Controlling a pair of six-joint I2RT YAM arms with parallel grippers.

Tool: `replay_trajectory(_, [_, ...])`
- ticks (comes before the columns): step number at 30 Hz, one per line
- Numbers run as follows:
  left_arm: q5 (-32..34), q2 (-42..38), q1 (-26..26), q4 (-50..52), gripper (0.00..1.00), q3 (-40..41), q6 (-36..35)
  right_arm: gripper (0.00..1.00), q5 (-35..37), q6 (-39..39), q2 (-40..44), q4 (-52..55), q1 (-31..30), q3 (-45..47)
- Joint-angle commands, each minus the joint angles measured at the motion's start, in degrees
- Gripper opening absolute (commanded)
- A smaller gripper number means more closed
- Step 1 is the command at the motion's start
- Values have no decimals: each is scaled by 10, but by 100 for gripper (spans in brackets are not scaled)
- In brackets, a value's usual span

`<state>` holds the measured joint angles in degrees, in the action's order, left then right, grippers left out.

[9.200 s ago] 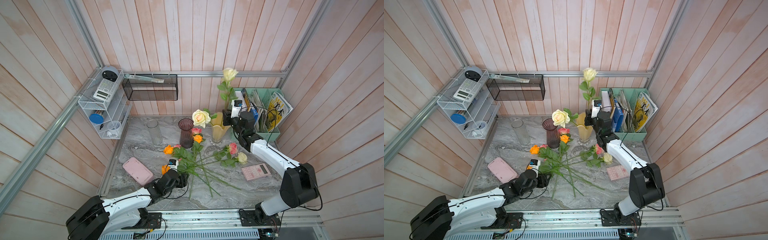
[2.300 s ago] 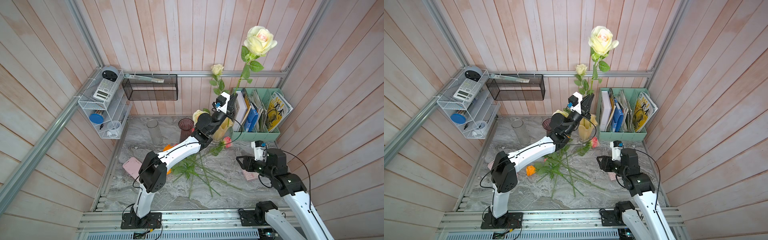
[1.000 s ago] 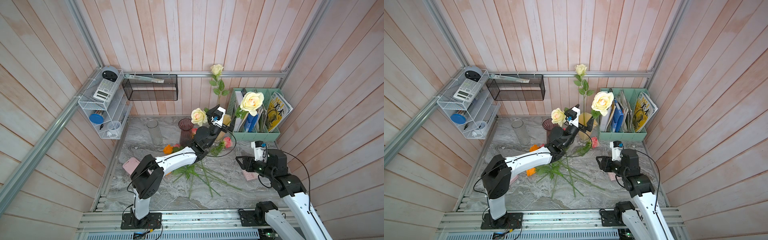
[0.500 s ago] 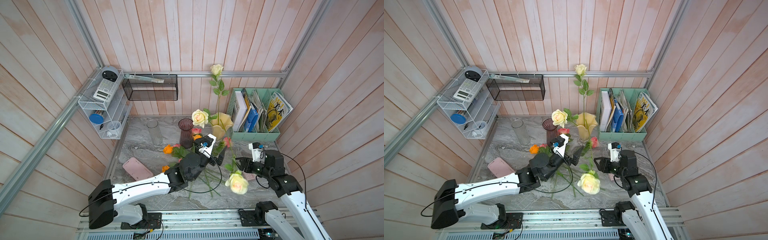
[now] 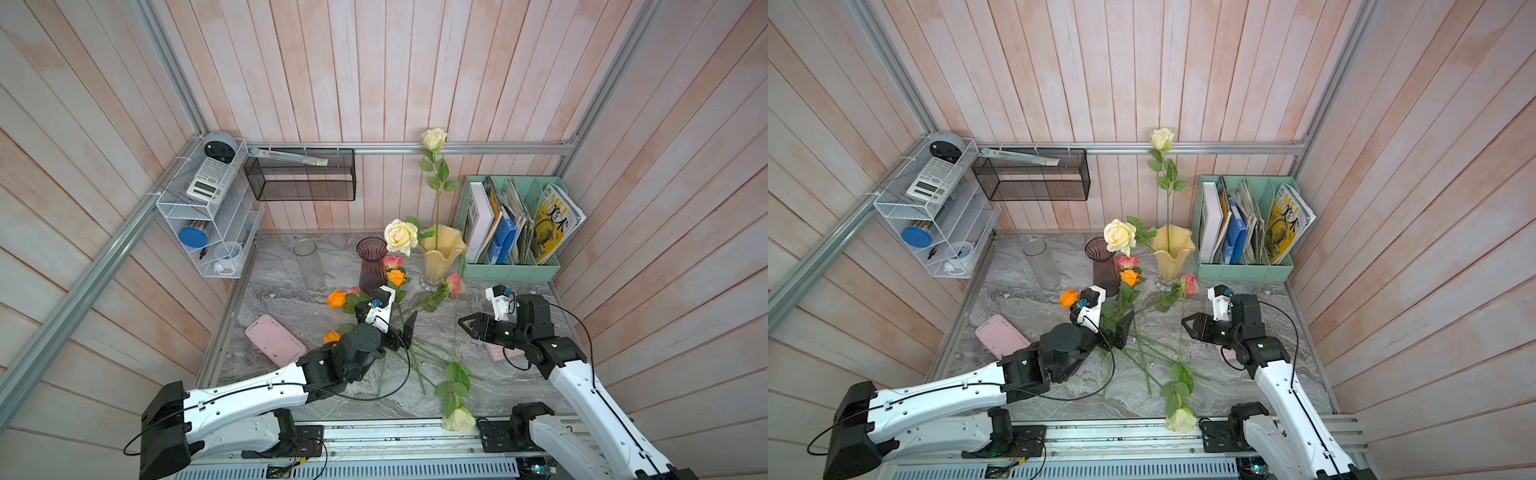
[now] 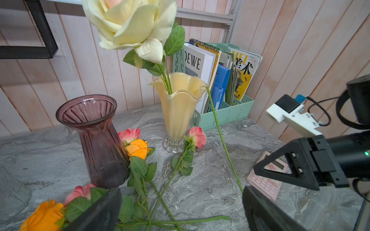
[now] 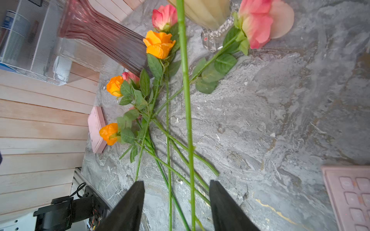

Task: Arrange the flowers in different vases according to their colors
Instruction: Pick up the flower at the center of the board.

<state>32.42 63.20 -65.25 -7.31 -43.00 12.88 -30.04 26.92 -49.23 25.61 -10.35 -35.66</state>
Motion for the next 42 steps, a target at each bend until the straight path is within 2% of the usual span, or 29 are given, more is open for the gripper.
replay_trajectory(1, [5,15,2,-16,100,23,13,58,22,-13,-4,15,1,-13])
replay_trajectory(6, [-19,29,20,-34,100,25,27,58,66,-48,-6,55,1,-39])
replay_trajectory(14, [-67,31,49,-25,100,26,41,59,211,-114,-73,217,-7,-171])
replay_trajectory(17, [-113,31,57,-33,100,36,59,61,254,-158,-136,288,-25,-255])
replay_trajectory(20, [-149,42,58,-50,100,49,70,62,306,-221,-221,359,-81,-348])
replay_trajectory(22, [-153,44,58,-53,100,55,81,62,358,-254,-270,390,-113,-393])
replay_trajectory(24, [-156,35,64,-58,100,68,89,62,380,-295,-307,418,-130,-420])
replay_trajectory(29, [-218,-22,125,-53,100,103,121,63,494,-403,-360,464,-204,-396])
replay_trajectory(31, [-224,-40,133,-32,100,104,115,64,528,-444,-376,472,-226,-371])
replay_trajectory(35, [-245,-69,139,-4,100,106,106,65,553,-500,-402,448,-233,-328])
replay_trajectory(39, [-271,-92,167,-10,100,129,120,67,551,-543,-408,414,-236,-296])
replay_trajectory(42, [-287,-107,184,-14,100,142,127,67,581,-587,-411,362,-242,-259])
